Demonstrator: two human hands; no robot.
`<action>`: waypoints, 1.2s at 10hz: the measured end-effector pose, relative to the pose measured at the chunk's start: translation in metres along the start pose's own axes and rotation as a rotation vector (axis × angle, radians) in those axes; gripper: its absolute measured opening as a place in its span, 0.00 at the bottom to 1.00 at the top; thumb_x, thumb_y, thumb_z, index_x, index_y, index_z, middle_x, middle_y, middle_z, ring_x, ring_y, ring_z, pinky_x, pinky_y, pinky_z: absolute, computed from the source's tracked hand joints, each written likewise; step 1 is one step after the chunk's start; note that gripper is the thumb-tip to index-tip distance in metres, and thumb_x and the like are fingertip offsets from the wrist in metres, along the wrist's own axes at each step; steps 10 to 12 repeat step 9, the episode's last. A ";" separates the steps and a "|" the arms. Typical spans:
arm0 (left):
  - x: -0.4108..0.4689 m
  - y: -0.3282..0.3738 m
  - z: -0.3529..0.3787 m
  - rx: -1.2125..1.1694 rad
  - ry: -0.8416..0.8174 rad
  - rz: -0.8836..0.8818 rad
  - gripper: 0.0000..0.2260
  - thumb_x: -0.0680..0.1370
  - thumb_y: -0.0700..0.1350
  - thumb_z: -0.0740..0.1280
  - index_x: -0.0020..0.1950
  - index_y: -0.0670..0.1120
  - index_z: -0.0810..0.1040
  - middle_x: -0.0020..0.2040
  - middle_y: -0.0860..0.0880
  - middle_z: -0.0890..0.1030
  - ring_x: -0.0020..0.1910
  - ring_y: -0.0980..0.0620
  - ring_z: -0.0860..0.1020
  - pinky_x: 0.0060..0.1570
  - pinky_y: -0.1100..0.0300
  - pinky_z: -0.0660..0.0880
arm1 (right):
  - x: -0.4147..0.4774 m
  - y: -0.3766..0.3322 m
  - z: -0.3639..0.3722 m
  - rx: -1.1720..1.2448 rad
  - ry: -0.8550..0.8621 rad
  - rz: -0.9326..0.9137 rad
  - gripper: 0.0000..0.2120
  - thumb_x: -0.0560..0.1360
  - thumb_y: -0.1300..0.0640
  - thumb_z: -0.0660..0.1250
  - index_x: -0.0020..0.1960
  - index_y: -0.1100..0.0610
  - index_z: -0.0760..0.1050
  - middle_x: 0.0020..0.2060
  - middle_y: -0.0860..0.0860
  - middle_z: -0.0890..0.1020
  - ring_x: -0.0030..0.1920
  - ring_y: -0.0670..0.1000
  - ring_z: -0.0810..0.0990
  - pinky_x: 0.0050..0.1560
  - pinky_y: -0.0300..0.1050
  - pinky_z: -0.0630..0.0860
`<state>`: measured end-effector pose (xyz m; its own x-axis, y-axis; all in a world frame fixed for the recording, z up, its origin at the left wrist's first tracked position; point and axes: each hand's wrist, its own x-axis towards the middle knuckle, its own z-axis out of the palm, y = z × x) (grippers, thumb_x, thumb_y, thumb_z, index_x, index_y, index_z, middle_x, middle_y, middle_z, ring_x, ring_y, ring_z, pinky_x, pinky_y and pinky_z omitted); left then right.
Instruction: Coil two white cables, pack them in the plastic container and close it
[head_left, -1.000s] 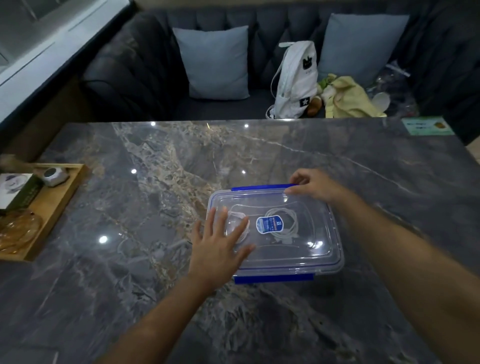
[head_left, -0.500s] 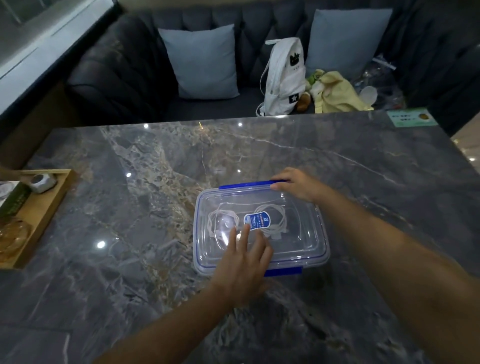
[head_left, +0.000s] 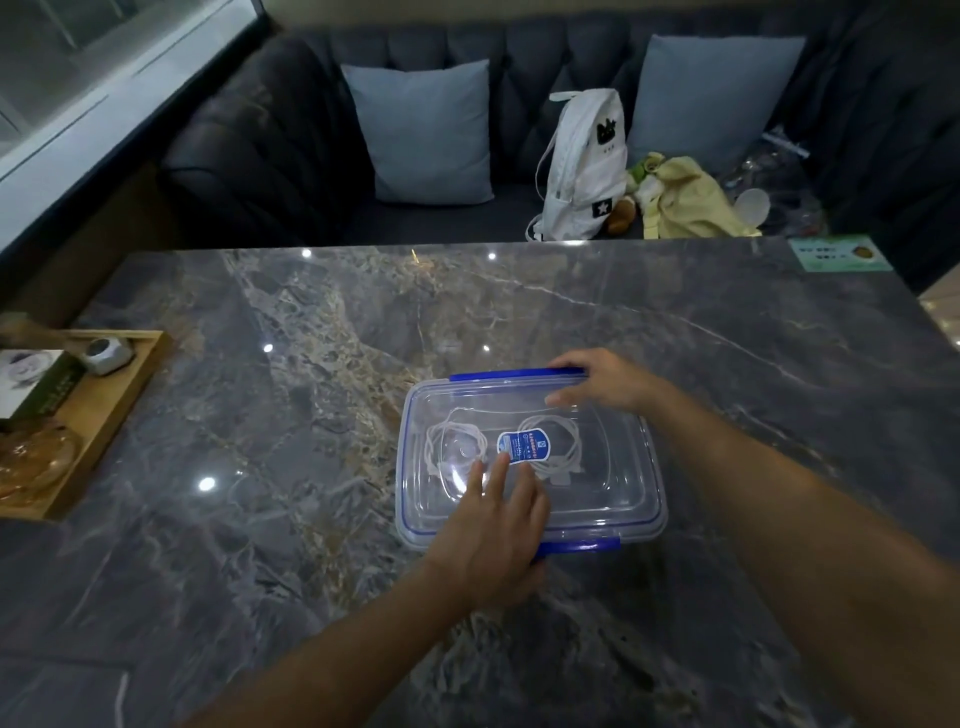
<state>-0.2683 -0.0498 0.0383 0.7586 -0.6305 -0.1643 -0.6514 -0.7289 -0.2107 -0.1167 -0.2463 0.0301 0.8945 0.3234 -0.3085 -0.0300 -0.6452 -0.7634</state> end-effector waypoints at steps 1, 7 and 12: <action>-0.001 -0.006 0.000 -0.072 0.047 0.015 0.30 0.68 0.62 0.66 0.60 0.41 0.76 0.58 0.41 0.80 0.59 0.40 0.78 0.57 0.45 0.76 | 0.003 0.000 0.003 0.027 0.045 -0.005 0.20 0.65 0.54 0.76 0.55 0.54 0.78 0.46 0.49 0.80 0.44 0.45 0.78 0.45 0.36 0.72; 0.004 -0.009 -0.003 -0.235 0.003 0.050 0.27 0.76 0.56 0.55 0.68 0.39 0.64 0.68 0.40 0.69 0.66 0.41 0.67 0.67 0.47 0.64 | 0.005 0.006 0.012 -0.094 0.172 0.027 0.20 0.66 0.49 0.74 0.56 0.54 0.78 0.50 0.52 0.83 0.52 0.52 0.79 0.56 0.46 0.73; 0.017 -0.042 -0.029 -0.473 0.093 -0.104 0.21 0.75 0.61 0.57 0.61 0.51 0.75 0.57 0.49 0.81 0.53 0.49 0.78 0.51 0.55 0.73 | -0.008 -0.043 -0.006 -0.522 -0.057 0.017 0.27 0.72 0.47 0.67 0.69 0.52 0.66 0.67 0.54 0.71 0.66 0.55 0.69 0.65 0.48 0.65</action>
